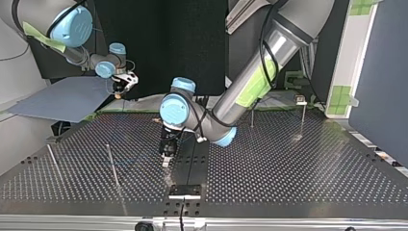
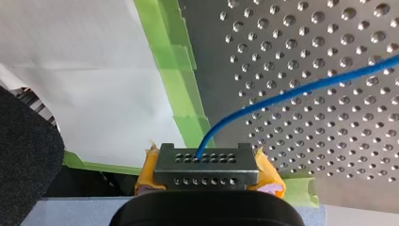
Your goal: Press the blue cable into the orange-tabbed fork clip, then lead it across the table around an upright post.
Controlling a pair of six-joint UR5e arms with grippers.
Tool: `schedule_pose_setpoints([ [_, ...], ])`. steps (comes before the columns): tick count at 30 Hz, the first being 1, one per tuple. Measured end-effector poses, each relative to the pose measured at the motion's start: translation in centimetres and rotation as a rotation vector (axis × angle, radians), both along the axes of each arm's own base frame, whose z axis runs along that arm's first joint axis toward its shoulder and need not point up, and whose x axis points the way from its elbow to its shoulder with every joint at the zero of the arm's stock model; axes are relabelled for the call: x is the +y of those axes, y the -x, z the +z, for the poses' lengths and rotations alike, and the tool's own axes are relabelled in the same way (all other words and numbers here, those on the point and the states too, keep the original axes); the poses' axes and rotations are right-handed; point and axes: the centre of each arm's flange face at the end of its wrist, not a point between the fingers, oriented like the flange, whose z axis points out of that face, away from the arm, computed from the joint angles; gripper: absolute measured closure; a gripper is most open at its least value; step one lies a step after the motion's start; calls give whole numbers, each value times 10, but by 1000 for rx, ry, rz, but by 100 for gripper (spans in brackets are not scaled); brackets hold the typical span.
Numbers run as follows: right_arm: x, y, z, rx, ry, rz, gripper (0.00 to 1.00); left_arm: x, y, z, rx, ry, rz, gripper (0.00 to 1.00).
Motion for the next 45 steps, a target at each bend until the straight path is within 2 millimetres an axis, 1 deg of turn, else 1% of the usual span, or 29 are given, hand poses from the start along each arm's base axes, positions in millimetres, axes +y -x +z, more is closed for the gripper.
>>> schedule_pose_setpoints([
  [4, 5, 5, -14, 6, -20, -10, 100, 0, 0, 0, 0, 0, -1, 2],
  [11, 22, 20, -55, 20, -47, -65, 100, 0, 0, 0, -1, 1, -3, 2],
  [14, 24, 23, -63, 15, -38, -73, 100, -1, 0, 0, -1, 2, -4, 2],
  [28, 18, 37, -70, -53, 0, -110, 100, 0, 0, 0, 0, 1, -4, 2],
  [31, 18, 41, -75, -58, -1, -117, 100, 0, 0, 0, 0, 1, -4, 2],
  [35, 16, 46, -87, -56, -18, -127, 100, 0, 0, 0, 1, 1, -4, 2],
  [39, 10, 49, -89, -55, -16, -131, 100, 0, 0, -1, 3, 1, -4, 2],
  [45, -3, 49, -85, -47, 7, -123, 100, 0, 1, -1, 8, -2, -4, 2],
])
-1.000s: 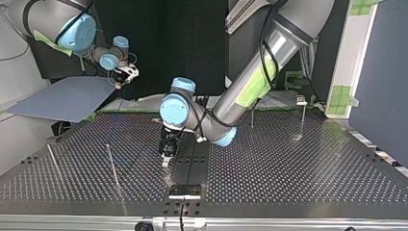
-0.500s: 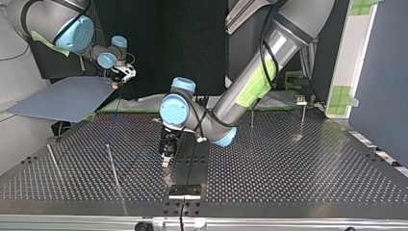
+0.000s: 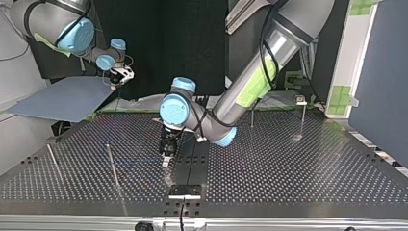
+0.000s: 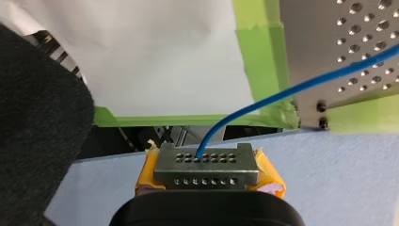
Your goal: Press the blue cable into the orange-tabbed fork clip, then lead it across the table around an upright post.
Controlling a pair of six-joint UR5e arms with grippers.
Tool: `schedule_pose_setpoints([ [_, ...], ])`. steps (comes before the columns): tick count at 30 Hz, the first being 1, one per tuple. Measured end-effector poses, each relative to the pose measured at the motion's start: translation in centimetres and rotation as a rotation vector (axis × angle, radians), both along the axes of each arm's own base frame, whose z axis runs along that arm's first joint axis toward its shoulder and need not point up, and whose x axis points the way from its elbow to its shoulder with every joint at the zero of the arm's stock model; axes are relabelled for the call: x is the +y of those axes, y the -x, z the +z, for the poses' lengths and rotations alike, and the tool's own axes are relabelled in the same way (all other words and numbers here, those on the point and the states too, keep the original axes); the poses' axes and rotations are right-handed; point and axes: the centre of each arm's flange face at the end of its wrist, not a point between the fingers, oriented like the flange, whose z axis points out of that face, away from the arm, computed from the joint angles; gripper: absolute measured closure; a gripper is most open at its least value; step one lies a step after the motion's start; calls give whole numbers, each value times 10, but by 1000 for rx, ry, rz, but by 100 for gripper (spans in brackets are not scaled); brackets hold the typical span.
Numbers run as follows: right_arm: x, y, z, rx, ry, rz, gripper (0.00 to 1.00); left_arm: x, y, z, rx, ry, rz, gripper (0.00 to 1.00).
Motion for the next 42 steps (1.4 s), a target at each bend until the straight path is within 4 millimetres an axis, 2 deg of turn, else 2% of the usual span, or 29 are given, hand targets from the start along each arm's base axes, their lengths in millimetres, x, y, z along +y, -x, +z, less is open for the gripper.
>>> schedule_pose_setpoints([
  [8, -25, -8, 12, -15, 54, 58, 100, -1, 4, -2, 22, -8, -4, 2],
  [12, -30, -9, 14, -22, 66, 68, 100, -2, 8, -5, 43, -15, -8, 2],
  [30, -30, -9, 12, -49, 65, 72, 100, -14, 19, -8, 109, 39, -155, 0],
  [42, -29, -8, 9, -52, 61, 75, 100, -7, 19, -10, 126, 10, -90, 0],
])
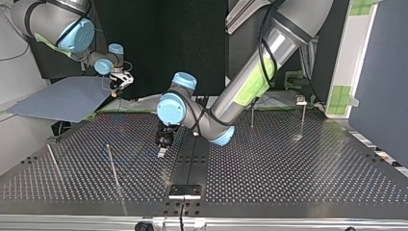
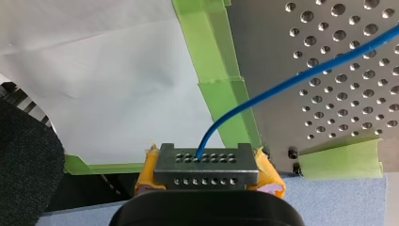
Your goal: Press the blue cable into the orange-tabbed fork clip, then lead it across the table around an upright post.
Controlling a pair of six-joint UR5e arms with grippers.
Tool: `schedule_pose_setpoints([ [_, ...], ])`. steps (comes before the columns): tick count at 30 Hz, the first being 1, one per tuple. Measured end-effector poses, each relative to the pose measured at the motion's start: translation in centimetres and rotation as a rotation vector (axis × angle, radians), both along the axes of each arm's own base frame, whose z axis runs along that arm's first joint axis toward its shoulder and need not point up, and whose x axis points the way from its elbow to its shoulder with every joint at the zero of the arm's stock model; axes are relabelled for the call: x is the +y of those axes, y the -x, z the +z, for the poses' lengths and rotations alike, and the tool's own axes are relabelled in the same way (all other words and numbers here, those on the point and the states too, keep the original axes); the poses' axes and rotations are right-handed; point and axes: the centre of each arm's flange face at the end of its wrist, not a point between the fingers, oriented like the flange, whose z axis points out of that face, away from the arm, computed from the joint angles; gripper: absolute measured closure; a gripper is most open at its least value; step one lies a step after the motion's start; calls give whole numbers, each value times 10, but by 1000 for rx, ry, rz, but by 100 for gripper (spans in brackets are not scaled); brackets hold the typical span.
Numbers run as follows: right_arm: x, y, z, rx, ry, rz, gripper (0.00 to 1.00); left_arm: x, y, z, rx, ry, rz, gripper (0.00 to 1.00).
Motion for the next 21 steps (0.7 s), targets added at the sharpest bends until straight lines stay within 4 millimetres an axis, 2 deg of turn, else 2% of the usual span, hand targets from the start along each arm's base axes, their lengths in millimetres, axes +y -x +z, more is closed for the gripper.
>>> schedule_pose_setpoints([
  [7, 1, 0, -1, -2, -2, -1, 100, 4, -1, 4, -17, -28, 38, 0],
  [14, 1, 0, -1, -4, -1, 2, 100, 7, 3, 19, -38, -31, 69, 0],
  [21, 1, 0, -2, -5, -2, 5, 100, 3, 8, 24, -45, -33, 69, 0],
])
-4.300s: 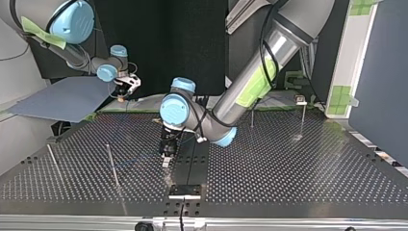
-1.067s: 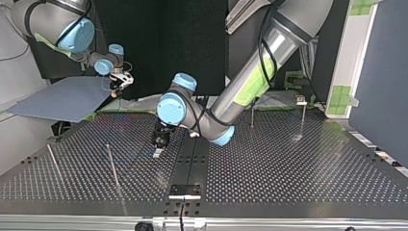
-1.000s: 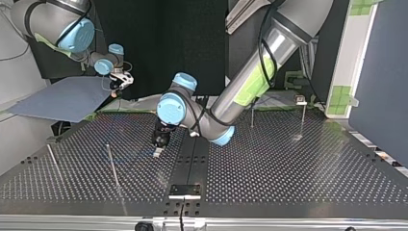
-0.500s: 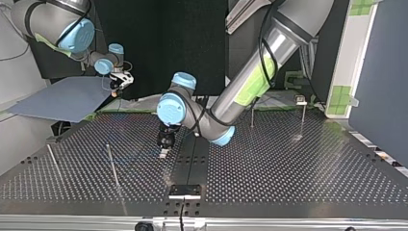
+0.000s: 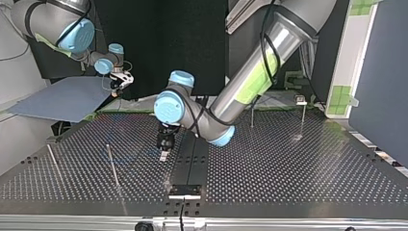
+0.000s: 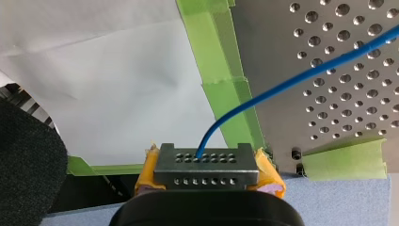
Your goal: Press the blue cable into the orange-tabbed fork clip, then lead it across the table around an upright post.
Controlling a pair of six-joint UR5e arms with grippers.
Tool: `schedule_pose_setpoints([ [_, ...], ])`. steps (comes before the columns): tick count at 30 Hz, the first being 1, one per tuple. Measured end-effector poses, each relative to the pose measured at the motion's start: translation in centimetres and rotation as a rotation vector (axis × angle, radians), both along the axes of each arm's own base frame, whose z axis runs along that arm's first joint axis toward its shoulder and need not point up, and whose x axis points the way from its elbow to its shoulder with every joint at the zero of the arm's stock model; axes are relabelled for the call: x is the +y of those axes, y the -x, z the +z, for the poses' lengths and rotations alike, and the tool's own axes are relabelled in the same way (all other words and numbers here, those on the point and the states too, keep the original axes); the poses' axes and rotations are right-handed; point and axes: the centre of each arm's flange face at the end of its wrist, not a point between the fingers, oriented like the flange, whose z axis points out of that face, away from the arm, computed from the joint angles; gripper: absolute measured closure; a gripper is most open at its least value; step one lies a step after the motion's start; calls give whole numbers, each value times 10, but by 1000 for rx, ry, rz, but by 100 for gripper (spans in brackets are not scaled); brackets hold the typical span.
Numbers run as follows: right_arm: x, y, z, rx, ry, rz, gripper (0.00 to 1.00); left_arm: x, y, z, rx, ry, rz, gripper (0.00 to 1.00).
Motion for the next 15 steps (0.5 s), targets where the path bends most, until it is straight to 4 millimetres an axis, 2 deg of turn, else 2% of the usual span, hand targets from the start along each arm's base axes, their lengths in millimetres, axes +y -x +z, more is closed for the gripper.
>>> schedule_pose_setpoints([
  [15, 0, 1, -1, -4, 1, -2, 100, -7, 13, 14, -5, -1, -13, 0],
])
